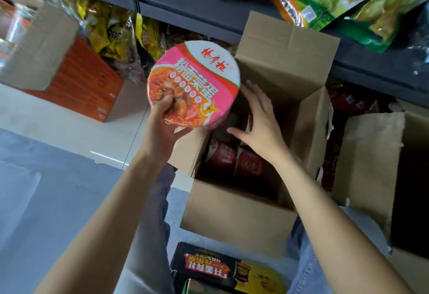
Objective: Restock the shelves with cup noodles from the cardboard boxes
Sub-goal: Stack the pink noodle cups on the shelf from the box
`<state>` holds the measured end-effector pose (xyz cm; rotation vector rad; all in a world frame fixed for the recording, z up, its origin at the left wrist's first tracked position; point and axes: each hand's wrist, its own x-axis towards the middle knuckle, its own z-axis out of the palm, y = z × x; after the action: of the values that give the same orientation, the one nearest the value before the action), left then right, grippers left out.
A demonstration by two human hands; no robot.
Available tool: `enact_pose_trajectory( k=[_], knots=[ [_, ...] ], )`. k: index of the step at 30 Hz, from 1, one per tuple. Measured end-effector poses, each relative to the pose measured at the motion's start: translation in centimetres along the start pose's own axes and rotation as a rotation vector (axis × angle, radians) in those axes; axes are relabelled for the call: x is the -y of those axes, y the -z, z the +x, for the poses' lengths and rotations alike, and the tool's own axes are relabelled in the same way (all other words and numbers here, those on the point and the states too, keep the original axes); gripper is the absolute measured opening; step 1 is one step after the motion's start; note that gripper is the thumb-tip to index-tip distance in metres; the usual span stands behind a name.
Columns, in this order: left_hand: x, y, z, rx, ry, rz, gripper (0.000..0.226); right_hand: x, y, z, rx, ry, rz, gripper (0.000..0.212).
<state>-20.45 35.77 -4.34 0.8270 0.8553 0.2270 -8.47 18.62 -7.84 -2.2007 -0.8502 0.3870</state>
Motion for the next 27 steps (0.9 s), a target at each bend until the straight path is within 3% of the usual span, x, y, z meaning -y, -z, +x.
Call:
enact_pose_trajectory(
  k=[3, 5, 8, 12, 16, 20, 23, 27],
  knots=[
    [0.7, 0.9, 1.2, -0.132, -0.071, -0.032, 0.031, -5.1, -2.2, 1.1, 0.04, -0.188, -0.24, 0.062],
    [0.9, 1.1, 2.1, -0.149, -0.03, -0.137, 0.046, -8.1, -4.0, 2.0, 0.135, -0.323, -0.38, 0.054],
    [1.0, 1.3, 3.8, -0.191, -0.026, -0.167, 0.045, -11.7, -6.4, 3.3, 0.231, -0.417, -0.522, 0.053],
    [1.8, 2.4, 6.4, -0.209, -0.034, -0.074, 0.034, -16.4, -9.7, 4.9, 0.336, -0.569, -0.508, 0.067],
    [3.1, 3.6, 8.6, -0.181, -0.035, 0.035, 0.031, -19.6, -12.4, 5.4, 0.439, -0.701, -0.473, 0.064],
    [4.3, 4.3, 9.2, -0.168, -0.016, 0.07, 0.063, -20.3, -14.3, 4.4, 0.379, -0.653, -0.506, 0.071],
    [5.1, 4.7, 9.4, -0.184, -0.013, 0.043, 0.046, -20.0, -15.4, 4.6, 0.316, -0.655, -0.484, 0.072],
    [5.4, 4.6, 9.7, -0.153, -0.036, 0.034, 0.027, -21.6, -16.0, 5.7, 0.215, -0.799, -0.372, 0.075]
  ],
)
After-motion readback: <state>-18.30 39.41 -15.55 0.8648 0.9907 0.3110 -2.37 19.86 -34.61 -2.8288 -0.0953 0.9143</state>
